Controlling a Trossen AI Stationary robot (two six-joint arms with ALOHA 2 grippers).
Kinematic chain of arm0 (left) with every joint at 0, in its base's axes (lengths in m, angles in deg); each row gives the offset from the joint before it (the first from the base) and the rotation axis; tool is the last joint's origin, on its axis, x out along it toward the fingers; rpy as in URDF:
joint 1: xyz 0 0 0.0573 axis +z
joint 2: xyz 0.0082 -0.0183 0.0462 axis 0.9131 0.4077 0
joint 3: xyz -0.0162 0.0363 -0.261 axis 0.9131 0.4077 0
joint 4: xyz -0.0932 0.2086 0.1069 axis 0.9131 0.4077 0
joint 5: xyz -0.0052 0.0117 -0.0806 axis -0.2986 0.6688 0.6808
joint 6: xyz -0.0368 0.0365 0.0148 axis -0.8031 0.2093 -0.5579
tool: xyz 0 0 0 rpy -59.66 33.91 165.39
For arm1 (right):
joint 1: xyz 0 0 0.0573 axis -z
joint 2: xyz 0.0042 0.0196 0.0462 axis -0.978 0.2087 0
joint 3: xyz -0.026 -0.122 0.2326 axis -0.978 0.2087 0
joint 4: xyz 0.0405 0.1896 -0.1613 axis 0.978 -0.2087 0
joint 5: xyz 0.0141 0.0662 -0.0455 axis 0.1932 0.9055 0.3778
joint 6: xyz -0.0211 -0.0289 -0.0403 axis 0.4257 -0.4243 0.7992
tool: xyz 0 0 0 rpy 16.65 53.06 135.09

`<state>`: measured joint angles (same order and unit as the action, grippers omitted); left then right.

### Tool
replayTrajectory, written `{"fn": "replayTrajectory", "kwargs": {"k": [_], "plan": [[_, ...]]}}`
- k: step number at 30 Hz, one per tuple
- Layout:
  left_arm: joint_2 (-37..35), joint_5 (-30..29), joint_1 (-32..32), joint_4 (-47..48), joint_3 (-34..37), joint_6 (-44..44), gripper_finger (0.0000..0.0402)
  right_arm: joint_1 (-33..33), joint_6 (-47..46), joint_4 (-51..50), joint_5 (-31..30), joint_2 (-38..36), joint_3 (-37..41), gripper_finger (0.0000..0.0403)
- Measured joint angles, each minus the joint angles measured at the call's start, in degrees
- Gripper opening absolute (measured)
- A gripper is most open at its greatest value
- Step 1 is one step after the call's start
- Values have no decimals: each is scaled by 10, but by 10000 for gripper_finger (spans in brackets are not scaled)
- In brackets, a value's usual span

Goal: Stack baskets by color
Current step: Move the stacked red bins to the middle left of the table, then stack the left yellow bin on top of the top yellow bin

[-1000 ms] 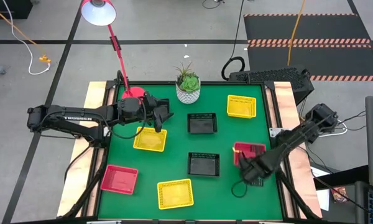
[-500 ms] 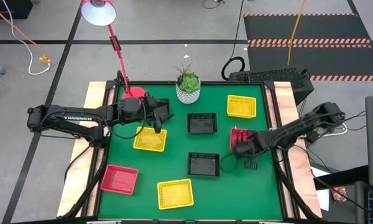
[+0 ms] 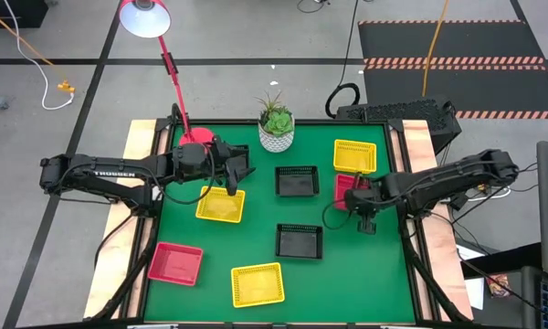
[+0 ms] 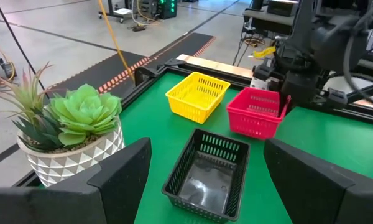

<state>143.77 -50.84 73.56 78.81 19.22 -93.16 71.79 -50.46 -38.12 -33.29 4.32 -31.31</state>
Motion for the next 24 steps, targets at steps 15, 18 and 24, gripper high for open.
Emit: {"fn": "replayTrajectory", "kwargs": {"k": [15,18,24], "plan": [[0,0,0,0,0,0,312,25,18,9,37,13,10,61],[0,0,0,0,0,0,312,25,18,9,35,13,10,99],[0,1,0,-13,0,-6,312,24,6,-1,32,5,6,168]]}}
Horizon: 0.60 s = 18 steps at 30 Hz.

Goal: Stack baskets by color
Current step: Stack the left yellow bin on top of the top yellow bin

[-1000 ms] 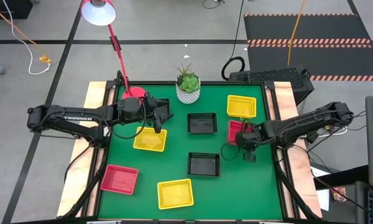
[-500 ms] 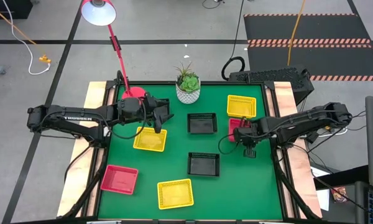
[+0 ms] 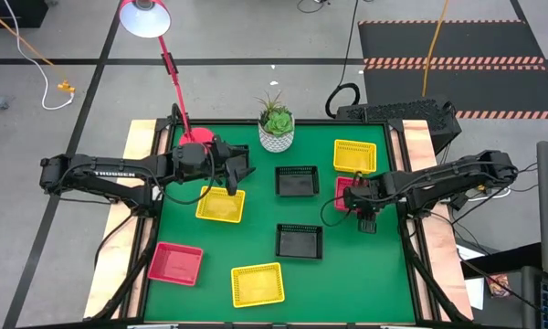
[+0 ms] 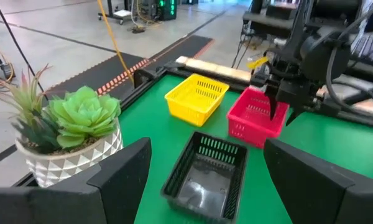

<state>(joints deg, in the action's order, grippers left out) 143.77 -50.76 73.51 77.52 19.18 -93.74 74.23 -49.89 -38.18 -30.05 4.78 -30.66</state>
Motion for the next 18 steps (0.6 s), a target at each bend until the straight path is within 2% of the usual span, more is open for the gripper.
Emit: {"fn": "replayTrajectory", "kwargs": {"k": [3,6,8,12,18], "plan": [[0,32,-13,18,-25,-10,312,0,-5,-17,-1,-17,-16,186],[0,59,-49,146,-95,-9,312,0,-10,-23,-4,-41,-36,191],[4,41,-82,245,-149,-9,312,0,-13,-22,-4,-58,-51,190],[24,-38,-160,391,-233,-6,312,0,-34,26,-2,-98,-65,183],[72,-51,-234,535,-330,-72,312,0,-17,159,37,-130,-65,177]]}}
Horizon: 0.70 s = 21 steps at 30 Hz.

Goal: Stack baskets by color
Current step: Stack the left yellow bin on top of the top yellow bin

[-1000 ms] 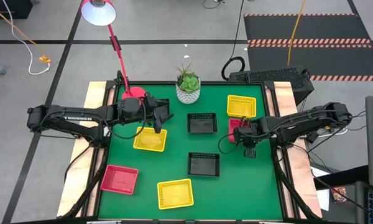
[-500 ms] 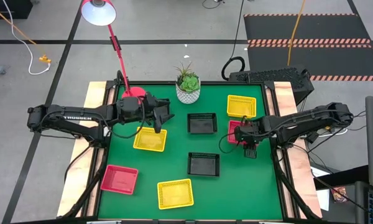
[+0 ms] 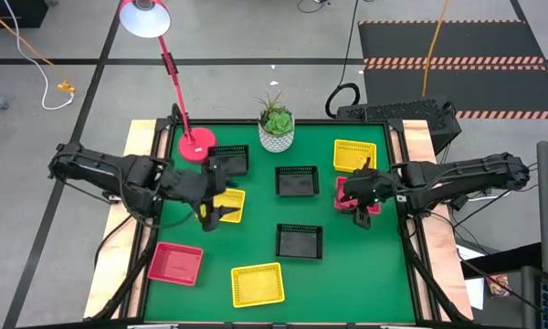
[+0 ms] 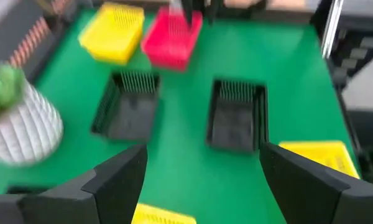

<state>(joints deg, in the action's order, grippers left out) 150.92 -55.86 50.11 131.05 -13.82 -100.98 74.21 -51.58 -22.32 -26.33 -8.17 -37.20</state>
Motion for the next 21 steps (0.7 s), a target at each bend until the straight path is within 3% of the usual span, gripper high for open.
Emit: {"fn": "replayTrajectory", "kwargs": {"k": [4,9,15,21], "plan": [[42,-14,-31,98,-19,-58,312,-1,32,67,34,0,0,176],[103,-34,-31,158,-20,-70,312,-1,140,141,52,5,0,176],[163,37,34,197,-20,-57,312,0,135,176,32,15,0,176],[207,93,63,220,-19,-8,305,-1,133,143,34,16,0,176]]}}
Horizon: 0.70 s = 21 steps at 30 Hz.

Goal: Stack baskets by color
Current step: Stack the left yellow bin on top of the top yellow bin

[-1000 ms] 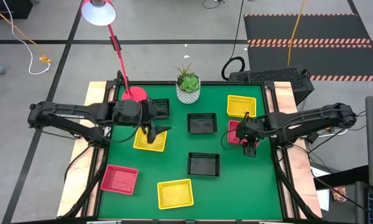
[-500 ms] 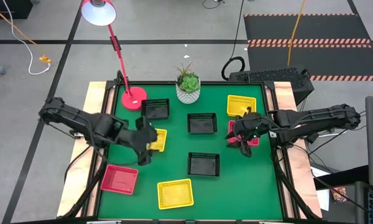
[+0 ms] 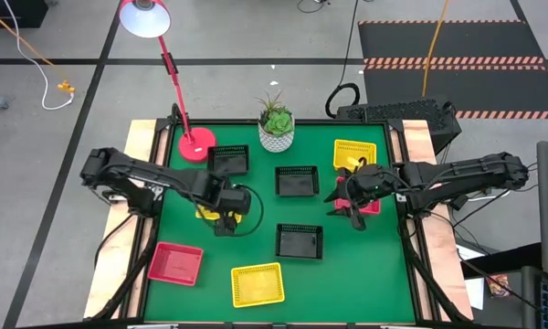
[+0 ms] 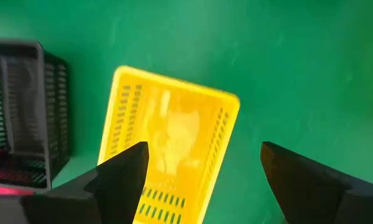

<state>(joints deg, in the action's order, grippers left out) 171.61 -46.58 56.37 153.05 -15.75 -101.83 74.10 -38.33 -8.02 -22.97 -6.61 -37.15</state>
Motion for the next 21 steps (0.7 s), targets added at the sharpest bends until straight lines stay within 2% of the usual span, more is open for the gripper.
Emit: {"fn": "replayTrajectory", "kwargs": {"k": [5,10,13,21], "plan": [[23,40,-5,4,17,24,268,0,-32,-45,0,0,0,176],[23,52,-16,-16,62,25,234,0,-61,-78,3,0,0,176],[24,49,-15,-17,81,25,225,0,-75,-79,4,0,0,176],[24,47,-3,-102,164,32,223,0,-100,-77,4,0,0,176]]}}
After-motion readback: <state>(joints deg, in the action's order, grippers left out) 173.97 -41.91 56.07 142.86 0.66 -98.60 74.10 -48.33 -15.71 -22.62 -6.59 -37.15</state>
